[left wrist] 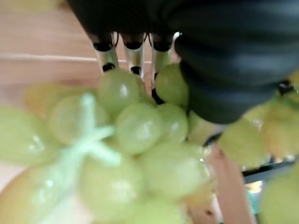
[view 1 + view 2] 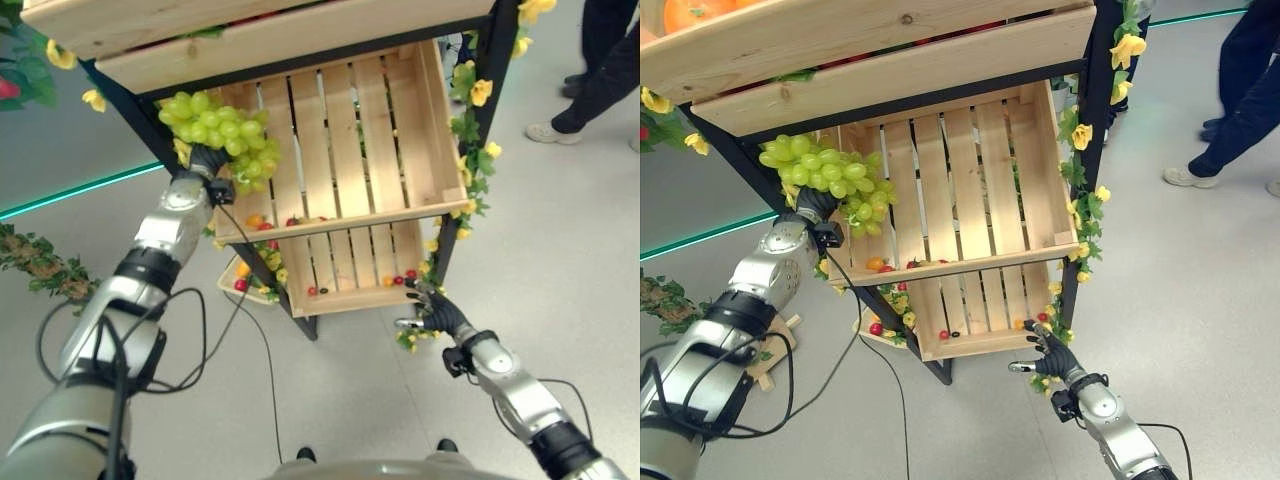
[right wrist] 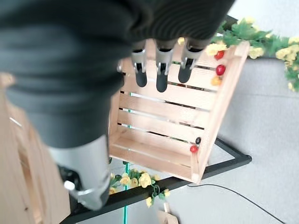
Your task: Pick up the fruits from the basket on one side to the basket on the other side
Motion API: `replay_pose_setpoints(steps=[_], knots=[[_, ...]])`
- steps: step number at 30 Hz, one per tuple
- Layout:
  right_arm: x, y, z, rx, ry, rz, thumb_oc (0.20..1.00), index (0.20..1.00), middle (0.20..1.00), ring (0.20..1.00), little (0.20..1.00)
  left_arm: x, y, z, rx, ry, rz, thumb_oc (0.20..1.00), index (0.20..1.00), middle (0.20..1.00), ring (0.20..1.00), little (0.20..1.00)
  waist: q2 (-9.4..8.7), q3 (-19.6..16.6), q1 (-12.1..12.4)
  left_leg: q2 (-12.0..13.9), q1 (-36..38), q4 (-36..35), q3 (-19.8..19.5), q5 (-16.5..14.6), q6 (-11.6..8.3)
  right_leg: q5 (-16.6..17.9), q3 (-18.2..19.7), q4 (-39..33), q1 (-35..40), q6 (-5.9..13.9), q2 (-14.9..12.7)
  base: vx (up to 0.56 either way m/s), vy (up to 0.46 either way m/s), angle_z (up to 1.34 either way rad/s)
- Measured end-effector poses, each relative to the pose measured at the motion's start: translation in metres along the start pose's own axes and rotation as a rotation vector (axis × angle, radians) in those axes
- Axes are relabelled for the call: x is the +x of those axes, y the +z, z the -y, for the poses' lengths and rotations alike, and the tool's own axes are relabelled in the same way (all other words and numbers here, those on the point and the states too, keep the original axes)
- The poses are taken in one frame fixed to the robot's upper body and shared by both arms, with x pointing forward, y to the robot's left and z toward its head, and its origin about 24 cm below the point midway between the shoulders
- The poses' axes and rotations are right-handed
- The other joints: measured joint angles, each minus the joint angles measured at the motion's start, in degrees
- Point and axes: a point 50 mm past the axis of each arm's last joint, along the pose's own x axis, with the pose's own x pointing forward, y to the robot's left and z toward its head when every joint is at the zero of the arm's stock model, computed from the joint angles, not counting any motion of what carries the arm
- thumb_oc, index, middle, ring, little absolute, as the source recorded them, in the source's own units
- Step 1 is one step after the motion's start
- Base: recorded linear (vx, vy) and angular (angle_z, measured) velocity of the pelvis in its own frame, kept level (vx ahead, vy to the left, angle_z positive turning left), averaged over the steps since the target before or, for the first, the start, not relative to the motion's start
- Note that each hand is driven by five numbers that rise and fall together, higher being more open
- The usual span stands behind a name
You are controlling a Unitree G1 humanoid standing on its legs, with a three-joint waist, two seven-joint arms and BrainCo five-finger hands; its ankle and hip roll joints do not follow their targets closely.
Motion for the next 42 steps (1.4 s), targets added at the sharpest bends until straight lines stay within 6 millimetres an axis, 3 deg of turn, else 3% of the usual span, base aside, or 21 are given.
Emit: replay_pose_setpoints(steps=[8, 19, 21, 24, 28, 31, 33, 36, 38, 40, 42], knots=[[-0.008, -0.001, -0.004, -0.001, 0.012, 0.026, 1.0, 1.0, 1.0, 1.0, 1.0, 0.003, 0.039, -0.039, 0.704, 0.191, 0.078, 1.0, 1.0, 1.0, 1.0, 1.0, -0.32, 0.1, -0.87, 0.81, -0.06, -1.32, 1.62, 0.3, -0.51, 0.55, 1.15, 0.3, -1.68, -0.37, 0.9, 0.0, 0.01, -0.08], [-0.01, -0.001, -0.002, -0.009, 0.009, 0.036, 1.0, 1.0, 1.0, 1.0, 1.0, -0.012, 0.071, -0.027, 1.055, 0.243, 0.322, 1.0, 1.0, 1.0, 1.0, 1.0, -1.42, 0.23, 1.01, 0.83, -0.06, -1.32, 1.51, 0.3, -0.52, 0.54, 0.91, 0.31, -1.44, -0.37, 0.94, 0.0, 0.0, 0.0], [-0.011, -0.002, -0.001, -0.009, 0.006, 0.036, 1.0, 1.0, 1.0, 1.0, 1.0, -0.018, 0.069, -0.028, 1.091, 0.239, 0.356, 1.0, 1.0, 1.0, 1.0, 1.0, -1.43, 0.24, 1.14, 0.79, -0.03, -1.32, 1.42, 0.3, -0.52, 0.53, 0.76, 0.28, -1.32, -0.35, 0.9, 0.0, -0.001, 0.02], [-0.011, -0.001, 0.0, -0.006, 0.001, 0.04, 1.0, 1.0, 1.0, 1.0, 1.0, -0.029, 0.058, -0.026, 0.927, 0.2, 0.388, 1.0, 1.0, 1.0, 1.0, 1.0, -1.43, 0.24, 1.17, 0.77, 0.11, -1.22, 1.37, 0.3, -0.52, 0.5, 0.65, 0.31, -1.05, -0.32, 0.87, 0.0, 0.0, 0.0], [-0.013, -0.007, -0.004, 0.03, -0.01, 0.021, 1.0, 1.0, 1.0, 1.0, 1.0, -0.058, 0.005, -0.013, 0.314, 0.074, 0.341, 1.0, 1.0, 1.0, 1.0, 1.0, -1.37, 0.19, 1.31, 0.89, 0.93, -0.8, 1.19, 0.3, -0.51, -0.11, 0.63, -0.02, -0.06, -0.39, 0.94, -0.01, -0.009, 0.01], [-0.015, -0.012, -0.001, 0.042, -0.027, 0.004, 1.0, 1.0, 1.0, 1.0, 1.0, -0.075, -0.013, -0.003, 0.094, 0.027, 0.318, 1.0, 1.0, 1.0, 1.0, 1.0, -1.38, 0.2, 2.28, 0.97, 0.97, -0.81, 1.18, 0.29, -0.5, -0.34, 0.53, -0.02, 0.05, -0.15, 0.99, 0.0, -0.003, 0.02], [-0.02, -0.018, 0.0, 0.076, -0.057, -0.009, 1.0, 1.0, 1.0, 1.0, 1.0, -0.106, -0.029, 0.002, -0.16, 0.035, 0.327, 1.0, 1.0, 1.0, 1.0, 1.0, -1.69, 0.3, 3.21, 0.95, 1.16, -0.85, 0.98, 0.29, -0.5, -0.4, 0.5, -0.03, 0.19, -0.24, 0.96, 0.0, -0.012, 0.06], [-0.023, -0.022, 0.003, 0.1, -0.087, -0.019, 1.0, 1.0, 1.0, 1.0, 1.0, -0.128, -0.057, 0.005, -0.307, 0.042, 0.244, 1.0, 1.0, 1.0, 1.0, 1.0, -2.02, 0.31, 4.75, 1.01, 1.23, -0.83, 0.91, 0.29, -0.49, -0.53, 0.28, -0.02, 0.41, -0.13, 1.02, -0.01, -0.006, 0.03], [-0.025, -0.025, 0.001, 0.12, -0.1, -0.027, 1.0, 1.0, 1.0, 1.0, 1.0, -0.152, -0.077, 0.021, -0.43, 0.02, 0.18, 1.0, 1.0, 1.0, 1.0, 1.0, -2.72, 0.44, 6.32, 1.05, 1.14, -0.85, 0.42, 0.28, -0.49, -0.54, -0.04, -0.03, 0.62, -0.14, 1.07, -0.01, -0.006, 0.14], [-0.024, -0.024, -0.002, 0.133, -0.096, -0.019, 1.0, 1.0, 1.0, 1.0, 1.0, -0.16, -0.086, 0.024, -0.436, -0.007, 0.133, 1.0, 1.0, 1.0, 1.0, 1.0, -3.26, 0.45, 6.55, 1.07, 1.03, -0.86, -0.23, 0.28, -0.48, -0.62, -0.79, -0.02, 1.01, -0.14, 1.12, 0.0, -0.007, 0.16], [-0.023, -0.024, -0.004, 0.134, -0.092, -0.018, 1.0, 1.0, 1.0, 1.0, 1.0, -0.171, -0.084, 0.031, -0.474, -0.074, 0.142, 1.0, 1.0, 1.0, 1.0, 1.0, -4.03, 0.49, 7.52, 1.04, 1.0, -0.92, -0.39, 0.23, -0.5, -0.68, -1.0, -0.02, 1.17, -0.35, 1.04, -0.01, -0.009, 0.1]])
